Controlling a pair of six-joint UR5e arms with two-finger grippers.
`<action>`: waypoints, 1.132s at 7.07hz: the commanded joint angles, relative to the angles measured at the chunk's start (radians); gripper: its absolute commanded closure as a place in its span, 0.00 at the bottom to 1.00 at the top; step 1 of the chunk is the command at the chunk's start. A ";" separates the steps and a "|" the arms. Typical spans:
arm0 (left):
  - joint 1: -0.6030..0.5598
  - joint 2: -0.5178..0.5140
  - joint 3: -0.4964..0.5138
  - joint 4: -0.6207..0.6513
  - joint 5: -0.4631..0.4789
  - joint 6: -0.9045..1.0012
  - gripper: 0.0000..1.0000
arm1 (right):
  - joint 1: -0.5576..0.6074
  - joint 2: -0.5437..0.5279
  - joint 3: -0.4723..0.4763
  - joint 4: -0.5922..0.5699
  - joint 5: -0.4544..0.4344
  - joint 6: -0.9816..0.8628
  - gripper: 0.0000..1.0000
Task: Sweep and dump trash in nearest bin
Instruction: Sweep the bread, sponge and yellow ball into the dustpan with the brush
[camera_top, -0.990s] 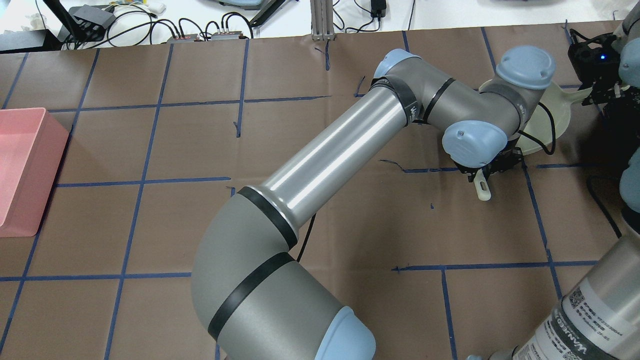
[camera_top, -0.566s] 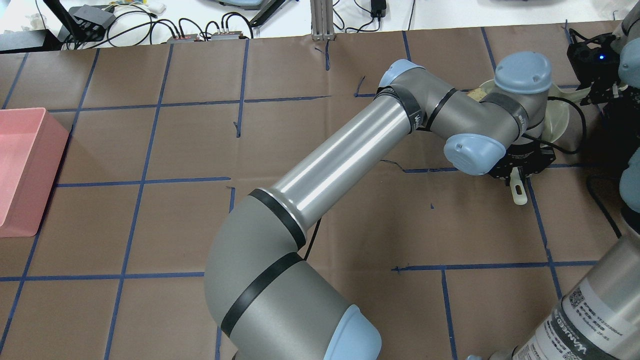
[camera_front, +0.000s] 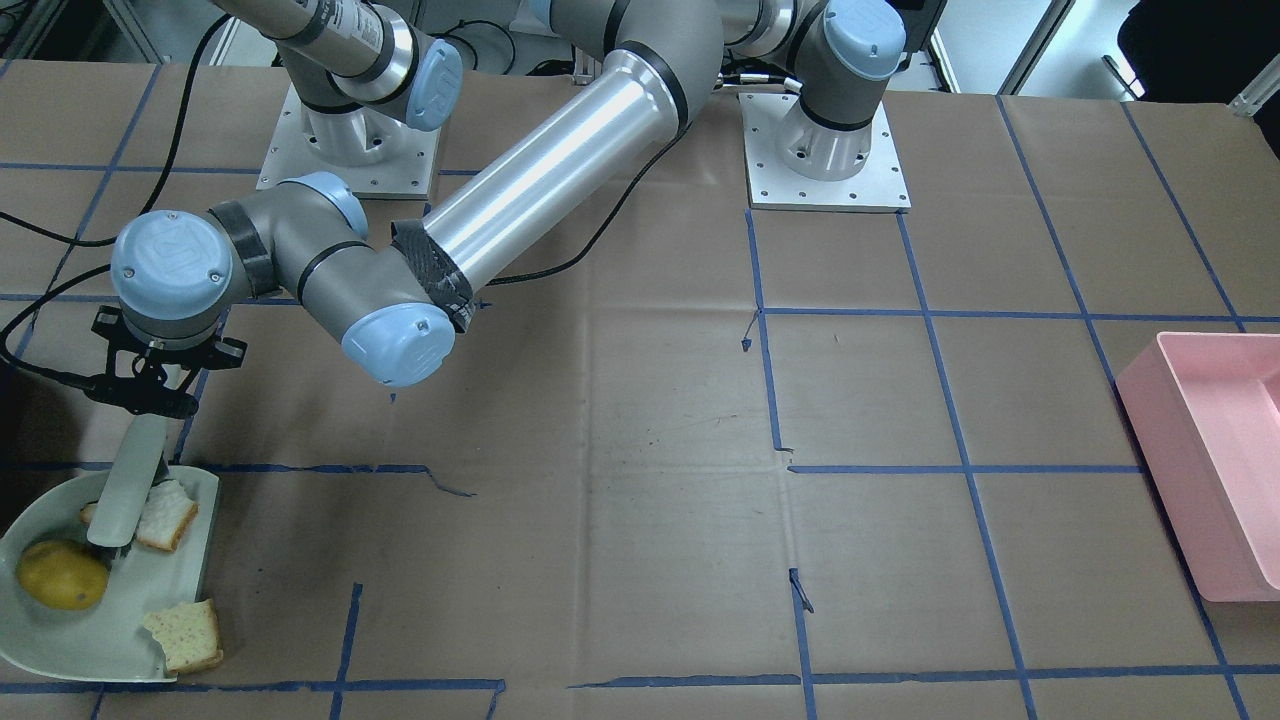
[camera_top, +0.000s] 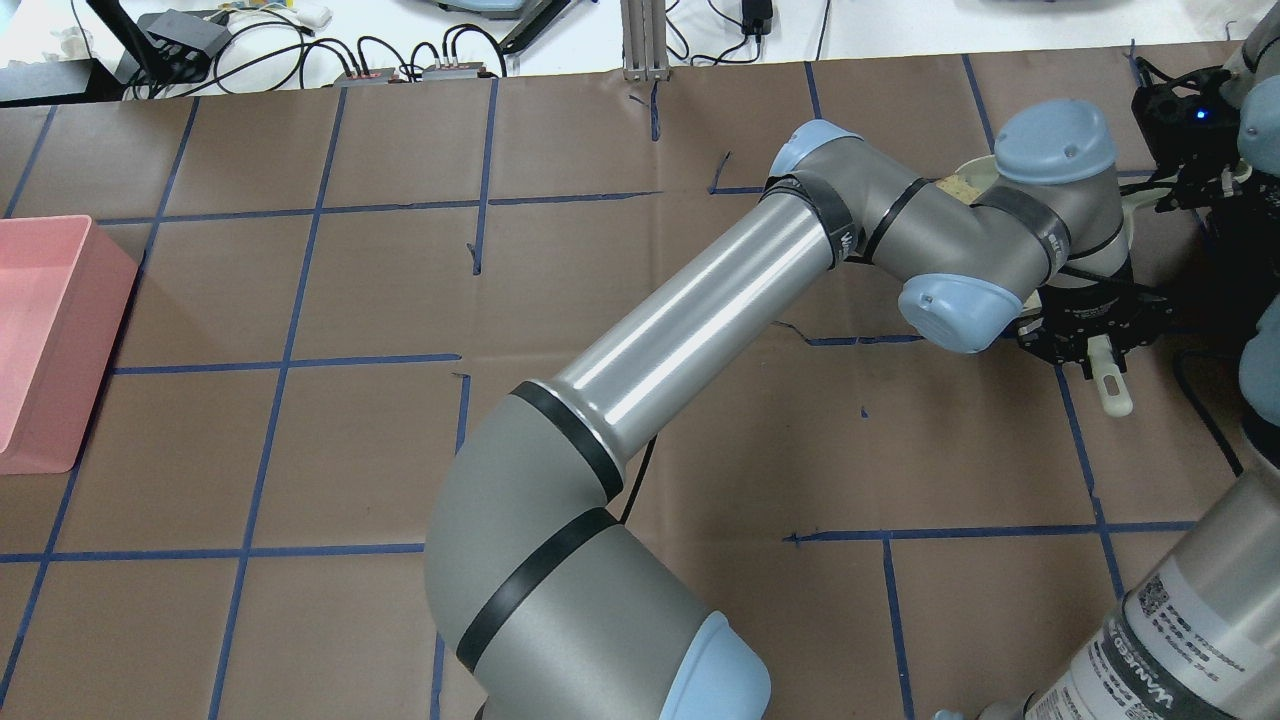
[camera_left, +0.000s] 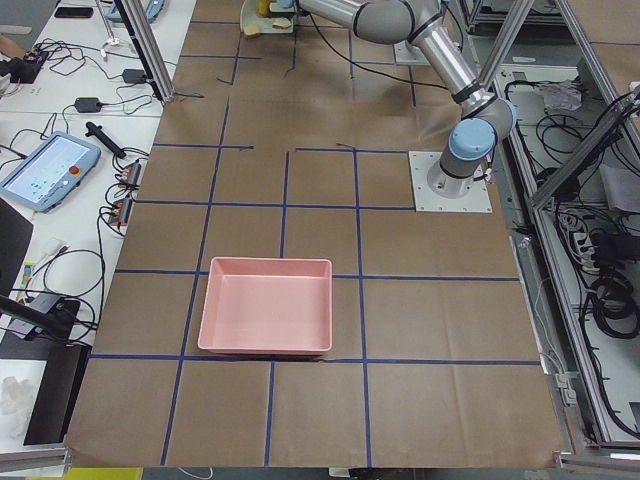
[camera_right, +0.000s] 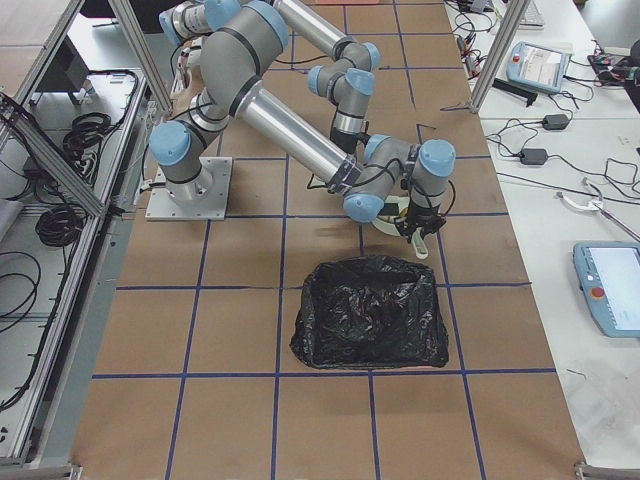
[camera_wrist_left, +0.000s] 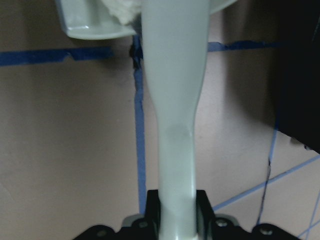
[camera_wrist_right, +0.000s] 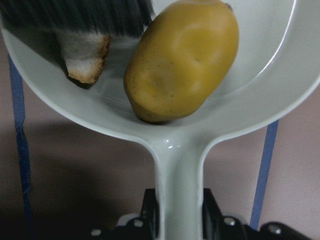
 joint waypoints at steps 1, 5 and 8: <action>0.007 0.036 -0.004 -0.018 0.066 -0.010 1.00 | 0.001 -0.001 0.000 0.002 0.007 0.000 1.00; 0.052 0.112 -0.077 -0.069 0.367 0.007 1.00 | 0.001 0.000 0.001 0.011 0.022 0.037 1.00; 0.081 0.051 -0.018 -0.196 0.490 0.104 1.00 | 0.001 0.000 0.001 0.019 0.022 0.045 1.00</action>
